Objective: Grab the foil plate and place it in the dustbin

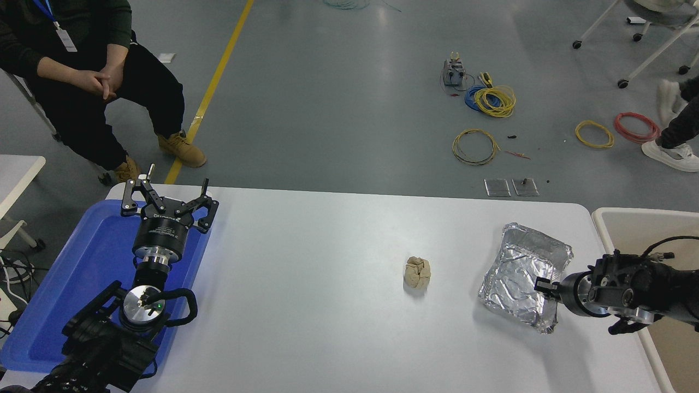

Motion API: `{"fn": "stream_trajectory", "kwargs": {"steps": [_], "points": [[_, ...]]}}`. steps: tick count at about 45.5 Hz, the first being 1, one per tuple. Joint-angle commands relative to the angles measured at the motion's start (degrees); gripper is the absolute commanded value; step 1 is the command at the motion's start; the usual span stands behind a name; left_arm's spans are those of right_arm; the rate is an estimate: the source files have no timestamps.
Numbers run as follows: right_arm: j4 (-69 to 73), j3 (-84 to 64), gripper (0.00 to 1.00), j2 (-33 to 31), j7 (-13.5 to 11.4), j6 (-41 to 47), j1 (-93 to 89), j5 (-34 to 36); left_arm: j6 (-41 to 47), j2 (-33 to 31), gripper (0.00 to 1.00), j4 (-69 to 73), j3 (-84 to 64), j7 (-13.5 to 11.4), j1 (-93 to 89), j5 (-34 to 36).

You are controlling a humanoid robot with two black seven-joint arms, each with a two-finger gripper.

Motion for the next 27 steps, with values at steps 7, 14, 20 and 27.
{"fn": "stream_trajectory", "kwargs": {"steps": [7, 14, 20, 27], "points": [[6.5, -1.8, 0.00, -6.9, 0.1, 4.2, 9.9, -1.0, 0.0, 0.0, 1.00, 0.0, 0.0, 0.0, 0.0, 0.0], [11.5, -3.2, 0.00, -10.9, 0.0, 7.1, 17.4, -3.1, 0.0, 0.0, 1.00, 0.0, 0.0, 0.0, 0.0, 0.1], [15.7, -5.1, 0.00, -13.4, 0.0, 10.7, 25.3, -4.0, 0.0, 0.0, 1.00, 0.0, 0.0, 0.0, 0.1, 0.0], [19.6, -8.7, 0.00, -14.9, 0.0, 15.6, 35.6, -4.0, 0.0, 0.1, 1.00, -0.1, 0.0, 0.0, 0.0, 0.0]]}}
